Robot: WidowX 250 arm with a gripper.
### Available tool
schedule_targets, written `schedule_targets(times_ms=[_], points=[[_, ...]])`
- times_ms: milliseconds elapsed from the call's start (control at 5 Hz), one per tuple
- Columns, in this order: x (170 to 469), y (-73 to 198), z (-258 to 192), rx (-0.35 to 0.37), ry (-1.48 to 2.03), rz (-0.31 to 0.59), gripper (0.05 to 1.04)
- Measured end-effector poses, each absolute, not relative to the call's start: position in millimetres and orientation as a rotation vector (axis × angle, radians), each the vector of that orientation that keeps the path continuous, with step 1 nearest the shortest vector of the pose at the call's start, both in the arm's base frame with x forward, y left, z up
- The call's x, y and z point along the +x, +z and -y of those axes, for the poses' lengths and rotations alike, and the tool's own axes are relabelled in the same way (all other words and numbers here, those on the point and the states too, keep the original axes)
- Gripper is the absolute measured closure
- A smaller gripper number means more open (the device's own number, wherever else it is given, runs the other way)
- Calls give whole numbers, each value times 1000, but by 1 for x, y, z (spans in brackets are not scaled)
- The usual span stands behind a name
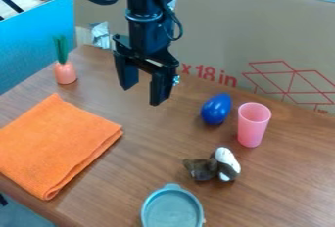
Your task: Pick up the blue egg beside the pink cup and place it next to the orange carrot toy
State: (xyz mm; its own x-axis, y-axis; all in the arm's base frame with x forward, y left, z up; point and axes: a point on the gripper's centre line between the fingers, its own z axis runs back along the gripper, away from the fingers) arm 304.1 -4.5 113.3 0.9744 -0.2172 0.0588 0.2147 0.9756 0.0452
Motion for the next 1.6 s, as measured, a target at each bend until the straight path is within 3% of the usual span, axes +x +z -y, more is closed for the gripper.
schedule_targets(times_ms=[200, 600, 1200, 1600], points=[[303, 104, 5, 34, -217, 35, 77], [330, 99, 27, -119, -264, 136, 76], [369, 76, 45, -160, -257, 114, 76], [376, 79, 61, -215, -253, 124, 76]])
